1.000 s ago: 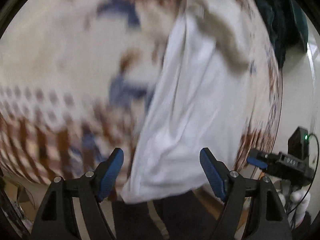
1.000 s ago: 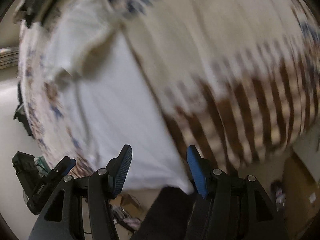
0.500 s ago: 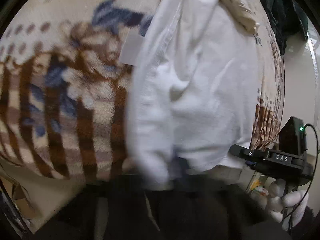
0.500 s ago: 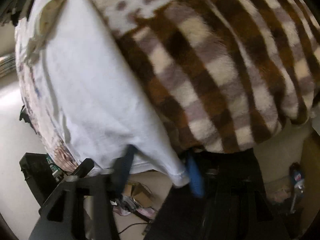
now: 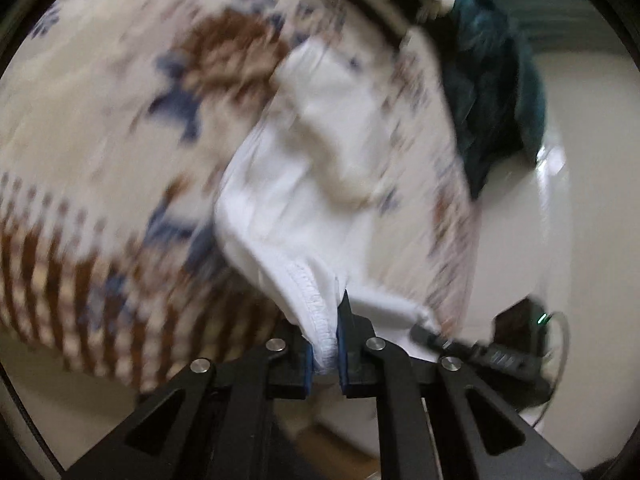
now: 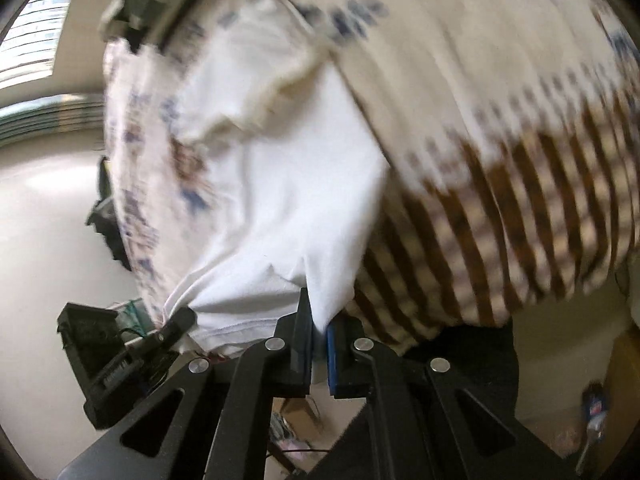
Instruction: Fold small clothes
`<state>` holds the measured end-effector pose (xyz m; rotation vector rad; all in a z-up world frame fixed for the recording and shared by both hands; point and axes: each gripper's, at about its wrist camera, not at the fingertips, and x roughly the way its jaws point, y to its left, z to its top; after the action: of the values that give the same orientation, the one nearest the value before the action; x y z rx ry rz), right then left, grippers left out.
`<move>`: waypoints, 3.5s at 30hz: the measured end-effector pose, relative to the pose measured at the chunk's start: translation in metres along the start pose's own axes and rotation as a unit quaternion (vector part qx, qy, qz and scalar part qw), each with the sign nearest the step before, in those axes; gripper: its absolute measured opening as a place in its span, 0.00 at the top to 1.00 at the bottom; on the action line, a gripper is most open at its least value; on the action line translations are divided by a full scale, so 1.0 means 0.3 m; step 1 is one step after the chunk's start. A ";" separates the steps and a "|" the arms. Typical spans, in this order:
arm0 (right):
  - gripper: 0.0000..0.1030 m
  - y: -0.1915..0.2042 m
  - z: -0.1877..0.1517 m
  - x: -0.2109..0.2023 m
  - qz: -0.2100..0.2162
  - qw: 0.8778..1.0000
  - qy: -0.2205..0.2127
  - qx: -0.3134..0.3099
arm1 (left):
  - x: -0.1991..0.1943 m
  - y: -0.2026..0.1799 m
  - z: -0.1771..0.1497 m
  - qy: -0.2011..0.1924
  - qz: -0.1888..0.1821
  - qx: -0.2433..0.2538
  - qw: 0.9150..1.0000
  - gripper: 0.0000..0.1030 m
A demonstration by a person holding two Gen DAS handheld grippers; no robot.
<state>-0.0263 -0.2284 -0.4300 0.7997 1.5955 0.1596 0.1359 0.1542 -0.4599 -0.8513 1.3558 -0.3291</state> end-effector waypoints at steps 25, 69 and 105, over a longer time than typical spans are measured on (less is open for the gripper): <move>0.47 0.312 0.974 0.086 0.022 0.995 -0.075 -0.055 | 0.334 0.009 0.769 -0.021 0.125 0.002 0.992 0.31; 0.55 0.142 0.648 0.355 -0.081 0.994 0.065 -0.015 | 0.453 0.070 0.328 0.123 0.245 0.150 0.950 0.47; 0.53 0.031 0.521 0.530 0.128 0.964 0.088 0.217 | 0.438 0.314 0.242 0.043 -0.050 -0.252 0.965 0.48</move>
<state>0.1244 -0.1834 -0.5883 1.3663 1.7143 0.0649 0.2094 0.1551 -0.6211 -1.3435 1.5067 -0.0957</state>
